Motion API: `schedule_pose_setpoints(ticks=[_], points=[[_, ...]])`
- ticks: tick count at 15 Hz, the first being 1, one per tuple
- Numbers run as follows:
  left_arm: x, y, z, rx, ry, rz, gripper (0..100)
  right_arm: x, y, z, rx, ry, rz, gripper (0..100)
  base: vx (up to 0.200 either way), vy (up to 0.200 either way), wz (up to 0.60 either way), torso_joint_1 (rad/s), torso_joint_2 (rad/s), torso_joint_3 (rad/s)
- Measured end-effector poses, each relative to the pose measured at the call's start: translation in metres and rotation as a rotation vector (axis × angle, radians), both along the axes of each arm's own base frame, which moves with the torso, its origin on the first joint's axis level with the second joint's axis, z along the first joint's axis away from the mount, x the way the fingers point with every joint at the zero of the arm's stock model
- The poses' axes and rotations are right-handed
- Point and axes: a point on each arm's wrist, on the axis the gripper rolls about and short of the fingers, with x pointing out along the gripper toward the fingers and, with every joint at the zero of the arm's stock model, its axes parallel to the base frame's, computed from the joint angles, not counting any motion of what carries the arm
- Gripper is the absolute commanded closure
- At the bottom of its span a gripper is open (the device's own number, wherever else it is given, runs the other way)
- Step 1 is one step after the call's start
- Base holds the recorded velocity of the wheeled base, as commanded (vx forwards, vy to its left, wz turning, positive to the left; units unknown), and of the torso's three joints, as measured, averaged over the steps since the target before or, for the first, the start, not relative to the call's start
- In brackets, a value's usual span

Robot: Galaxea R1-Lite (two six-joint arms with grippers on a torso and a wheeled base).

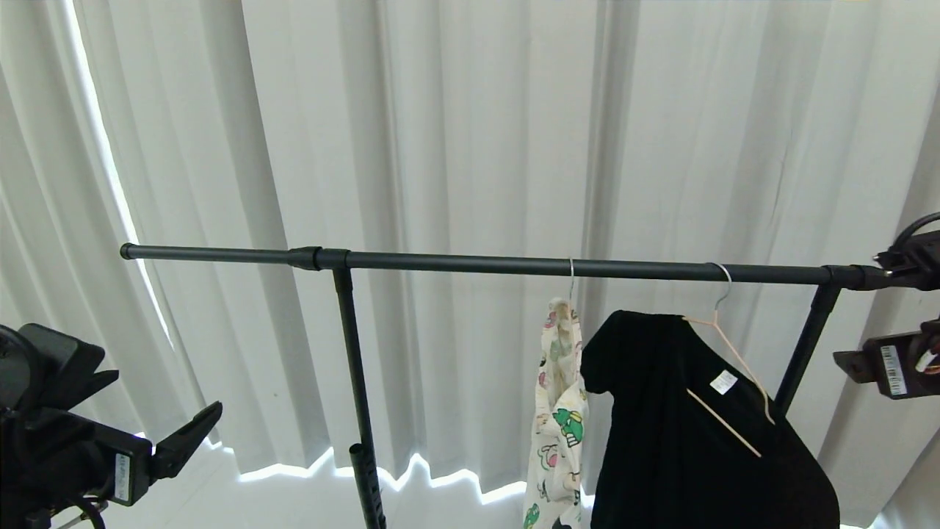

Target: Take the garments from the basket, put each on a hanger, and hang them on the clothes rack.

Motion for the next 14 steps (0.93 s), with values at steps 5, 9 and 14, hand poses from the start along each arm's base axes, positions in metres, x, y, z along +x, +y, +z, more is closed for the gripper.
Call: schedule_pose_setpoints(ticks=[5, 9, 14], points=[[-0.026, 0.002, -0.018, 0.003, 0.007, 0.039, 0, -0.022, -0.030, 0.003, -0.114, -0.155, -0.061, 0, -0.120, 0.000, 0.00, 0.004, 0.00, 0.000], [-0.042, 0.002, -0.027, 0.009, -0.002, 0.060, 0, -0.038, -0.038, -0.009, -0.132, -0.173, -0.086, 0, -0.200, 0.000, 0.00, -0.001, 0.00, 0.011], [-0.054, 0.001, -0.036, 0.014, -0.011, 0.070, 0, -0.056, -0.040, -0.024, -0.134, -0.156, -0.087, 0, -0.200, 0.000, 0.00, 0.003, 0.00, 0.000]])
